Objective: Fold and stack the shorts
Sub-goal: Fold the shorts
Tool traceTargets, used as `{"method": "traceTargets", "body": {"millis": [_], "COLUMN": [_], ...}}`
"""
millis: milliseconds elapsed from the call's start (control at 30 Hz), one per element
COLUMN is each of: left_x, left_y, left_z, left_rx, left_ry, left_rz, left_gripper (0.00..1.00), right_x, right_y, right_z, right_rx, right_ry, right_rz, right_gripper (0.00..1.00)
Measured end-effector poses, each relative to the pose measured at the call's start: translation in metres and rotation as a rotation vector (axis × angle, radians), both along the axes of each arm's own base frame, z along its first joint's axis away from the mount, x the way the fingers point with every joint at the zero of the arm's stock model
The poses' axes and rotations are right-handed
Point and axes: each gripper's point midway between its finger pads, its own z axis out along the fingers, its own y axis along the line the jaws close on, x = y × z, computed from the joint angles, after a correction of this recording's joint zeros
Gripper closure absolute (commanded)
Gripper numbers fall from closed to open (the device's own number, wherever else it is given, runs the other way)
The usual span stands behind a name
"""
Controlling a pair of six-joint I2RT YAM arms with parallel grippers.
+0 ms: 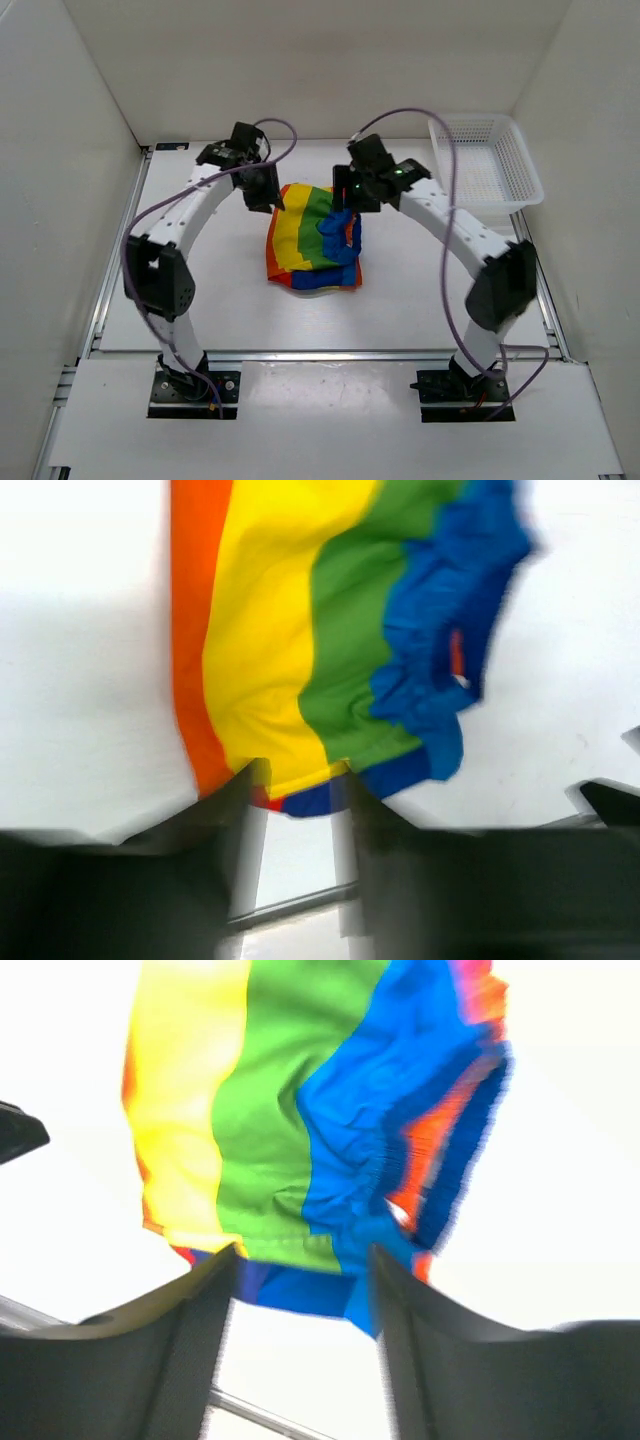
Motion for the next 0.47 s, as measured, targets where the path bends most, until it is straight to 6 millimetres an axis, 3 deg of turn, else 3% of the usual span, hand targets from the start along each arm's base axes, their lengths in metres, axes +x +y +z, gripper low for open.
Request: {"method": "traceTargets", "body": {"millis": [33, 100, 200, 267, 333, 467], "left_x": [0.000, -0.006, -0.027, -0.044, -0.060, -0.082], "left_y": [0.001, 0.006, 0.016, 0.026, 0.035, 0.051], "left_z": [0.022, 0.064, 0.116, 0.136, 0.143, 0.135], "left_rx": [-0.011, -0.036, -0.072, -0.081, -0.080, -0.055], "left_ry": [-0.056, -0.157, -0.296, -0.362, -0.395, -0.407], "left_rz": [0.001, 0.003, 0.011, 0.026, 0.045, 0.095], "left_gripper": [0.00, 0.00, 0.00, 0.00, 0.00, 0.00], "right_x": [-0.001, -0.008, -0.029, -0.048, -0.064, -0.094], "right_y": [-0.010, -0.035, -0.081, -0.110, -0.134, -0.168], "right_z": [0.024, 0.065, 0.089, 0.080, 0.064, 0.030], "right_rx": [0.005, 0.015, -0.025, -0.080, -0.144, -0.258], "right_ry": [-0.057, -0.164, -0.252, -0.248, -0.220, -0.153], "right_rz": [-0.025, -0.085, -0.199, -0.263, -0.309, -0.361], "right_gripper": [0.18, 0.13, 0.12, 0.12, 0.12, 0.15]}}
